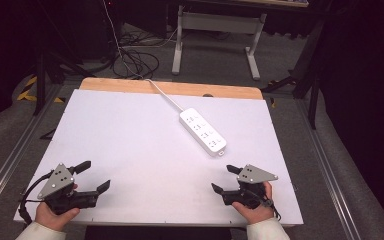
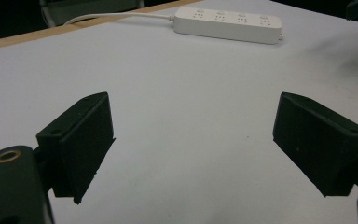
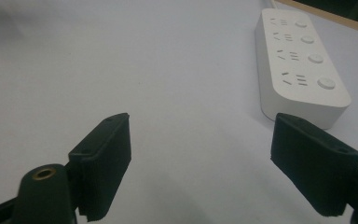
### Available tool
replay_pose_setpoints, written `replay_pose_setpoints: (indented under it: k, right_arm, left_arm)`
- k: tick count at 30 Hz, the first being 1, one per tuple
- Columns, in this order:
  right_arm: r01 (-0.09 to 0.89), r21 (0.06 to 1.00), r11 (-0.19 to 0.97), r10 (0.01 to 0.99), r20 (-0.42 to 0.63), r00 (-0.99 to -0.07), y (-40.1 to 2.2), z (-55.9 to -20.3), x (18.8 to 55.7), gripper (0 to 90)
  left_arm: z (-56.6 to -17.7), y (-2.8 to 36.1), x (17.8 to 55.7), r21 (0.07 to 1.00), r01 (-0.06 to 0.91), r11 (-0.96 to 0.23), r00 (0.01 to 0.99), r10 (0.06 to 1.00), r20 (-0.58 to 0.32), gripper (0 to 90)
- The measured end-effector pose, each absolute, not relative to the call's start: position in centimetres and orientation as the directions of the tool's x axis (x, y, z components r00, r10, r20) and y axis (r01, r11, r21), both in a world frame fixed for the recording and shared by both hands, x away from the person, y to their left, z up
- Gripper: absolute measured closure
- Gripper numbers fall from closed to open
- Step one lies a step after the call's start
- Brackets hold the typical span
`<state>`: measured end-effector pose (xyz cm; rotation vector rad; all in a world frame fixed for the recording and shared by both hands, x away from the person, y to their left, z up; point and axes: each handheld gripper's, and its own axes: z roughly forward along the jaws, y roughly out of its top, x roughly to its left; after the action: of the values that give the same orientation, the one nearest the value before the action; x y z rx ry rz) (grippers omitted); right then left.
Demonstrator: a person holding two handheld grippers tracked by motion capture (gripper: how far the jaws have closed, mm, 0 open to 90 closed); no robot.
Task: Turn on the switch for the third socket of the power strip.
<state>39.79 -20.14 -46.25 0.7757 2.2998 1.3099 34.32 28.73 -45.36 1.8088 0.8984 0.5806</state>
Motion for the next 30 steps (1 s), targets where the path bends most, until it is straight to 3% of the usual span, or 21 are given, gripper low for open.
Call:
replay_pose_setpoints:
  k: [30]
  right_arm:
    - [0.263, 0.856, 0.445, 0.632, -0.092, -0.770, -19.62, -45.57, 39.86, 20.8]
  left_arm:
    - [-45.23, 28.82, 34.19, 0.917, 0.320, -0.240, 0.587, 0.809, 0.007, 12.7]
